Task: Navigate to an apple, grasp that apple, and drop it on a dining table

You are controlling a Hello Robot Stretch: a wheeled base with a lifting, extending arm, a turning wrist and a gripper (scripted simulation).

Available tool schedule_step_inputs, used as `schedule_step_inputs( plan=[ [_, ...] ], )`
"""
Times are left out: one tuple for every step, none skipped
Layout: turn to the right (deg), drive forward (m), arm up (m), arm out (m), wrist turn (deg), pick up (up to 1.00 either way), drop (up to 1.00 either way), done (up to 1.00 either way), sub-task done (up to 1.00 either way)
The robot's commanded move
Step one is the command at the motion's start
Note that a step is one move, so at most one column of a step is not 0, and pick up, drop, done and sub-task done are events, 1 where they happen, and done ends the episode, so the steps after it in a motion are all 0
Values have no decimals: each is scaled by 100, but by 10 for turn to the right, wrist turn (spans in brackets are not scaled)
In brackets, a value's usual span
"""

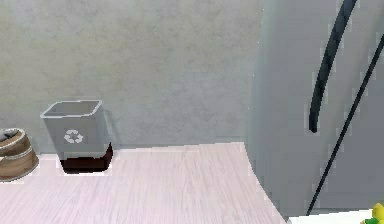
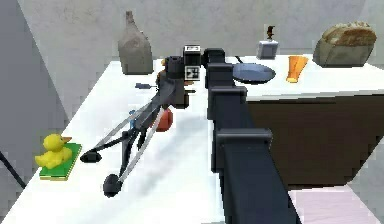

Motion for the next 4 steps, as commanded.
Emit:
schedule_step_inputs(
  plan=[
    [0, 0, 0, 0, 450, 0, 0, 0, 0],
    [0, 0, 0, 0, 450, 0, 0, 0, 0],
    [0, 0, 0, 0, 180, 0, 0, 0, 0],
    [0, 0, -10, 0, 0, 0, 0, 0, 0]
  ],
)
